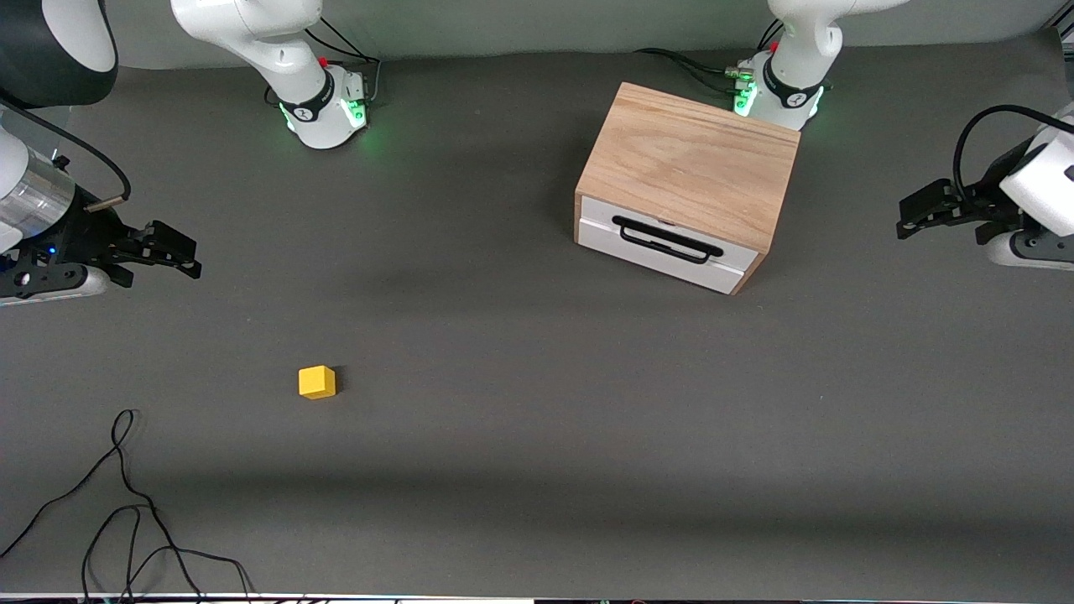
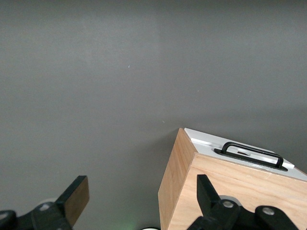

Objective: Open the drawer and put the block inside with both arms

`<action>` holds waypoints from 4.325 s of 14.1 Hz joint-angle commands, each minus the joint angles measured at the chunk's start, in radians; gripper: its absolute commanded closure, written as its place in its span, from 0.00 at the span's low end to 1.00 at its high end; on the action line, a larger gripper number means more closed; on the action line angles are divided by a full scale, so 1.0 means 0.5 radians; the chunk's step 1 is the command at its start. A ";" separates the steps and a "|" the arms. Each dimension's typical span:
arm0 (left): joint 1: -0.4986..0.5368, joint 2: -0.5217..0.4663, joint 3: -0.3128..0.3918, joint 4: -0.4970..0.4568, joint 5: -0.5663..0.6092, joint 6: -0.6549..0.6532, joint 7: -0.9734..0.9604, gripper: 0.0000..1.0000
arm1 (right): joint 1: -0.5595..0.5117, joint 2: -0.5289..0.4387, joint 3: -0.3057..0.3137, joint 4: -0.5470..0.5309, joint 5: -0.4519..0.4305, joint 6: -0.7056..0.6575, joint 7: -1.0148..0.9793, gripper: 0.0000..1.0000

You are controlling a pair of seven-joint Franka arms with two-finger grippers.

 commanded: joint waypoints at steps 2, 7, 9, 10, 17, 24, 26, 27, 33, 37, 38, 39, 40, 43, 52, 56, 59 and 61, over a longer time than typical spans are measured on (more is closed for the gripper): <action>0.008 0.003 -0.009 0.022 -0.027 -0.029 0.021 0.00 | -0.015 0.033 0.008 0.065 0.018 -0.045 0.039 0.00; 0.005 0.003 -0.012 0.022 -0.027 -0.029 0.009 0.00 | -0.006 0.036 0.005 0.062 0.015 -0.045 0.027 0.00; 0.005 0.003 -0.012 0.022 -0.027 -0.029 0.002 0.00 | -0.006 0.064 0.005 0.062 0.015 -0.039 0.015 0.00; 0.005 0.003 -0.012 0.022 -0.024 -0.032 -0.001 0.00 | -0.006 0.067 0.005 0.059 0.015 -0.039 0.005 0.00; 0.002 0.009 -0.015 0.022 0.010 -0.081 0.036 0.01 | -0.018 0.073 -0.004 0.050 0.015 -0.045 0.005 0.00; -0.016 0.012 -0.018 0.019 0.010 -0.105 -0.092 0.02 | -0.018 0.092 -0.004 0.059 0.024 -0.014 0.027 0.00; -0.028 0.012 -0.024 0.022 0.004 -0.133 -0.315 0.01 | -0.018 0.086 -0.004 0.056 0.024 -0.017 0.021 0.00; -0.059 0.015 -0.024 0.022 -0.008 -0.151 -0.447 0.01 | -0.018 0.086 -0.004 0.056 0.024 -0.017 0.014 0.00; -0.344 0.138 -0.024 0.028 -0.020 -0.078 -1.432 0.05 | -0.018 0.086 -0.041 0.059 0.027 -0.017 0.002 0.00; -0.434 0.257 -0.024 0.019 -0.148 0.048 -1.941 0.01 | -0.015 0.089 -0.047 0.056 0.030 -0.017 0.002 0.00; -0.434 0.282 -0.024 0.019 -0.192 0.078 -2.082 0.01 | -0.015 0.089 -0.047 0.059 0.027 -0.020 -0.001 0.00; -0.437 0.297 -0.024 0.019 -0.217 0.097 -2.224 0.01 | -0.015 0.089 -0.047 0.062 0.018 -0.017 -0.001 0.00; -0.443 0.325 -0.027 0.019 -0.229 0.121 -2.343 0.01 | -0.012 0.092 -0.044 0.062 0.018 -0.017 0.002 0.00; -0.574 0.423 -0.024 0.013 -0.189 0.189 -2.739 0.01 | 0.003 0.095 -0.032 0.062 0.015 -0.014 0.005 0.00; -0.835 0.582 -0.024 -0.238 0.136 0.257 -3.360 0.01 | 0.065 0.171 -0.035 0.040 0.012 0.032 0.005 0.00; -0.921 0.751 -0.024 -0.254 0.133 0.327 -3.636 0.02 | 0.059 0.269 -0.044 0.034 0.012 0.065 0.024 0.00; -0.934 0.794 -0.024 -0.257 0.115 0.373 -3.710 0.03 | 0.053 0.325 -0.050 0.016 0.018 0.151 0.011 0.00; -0.949 0.819 -0.024 -0.291 0.102 0.385 -3.716 0.03 | 0.053 0.389 -0.050 0.016 0.018 0.216 0.008 0.00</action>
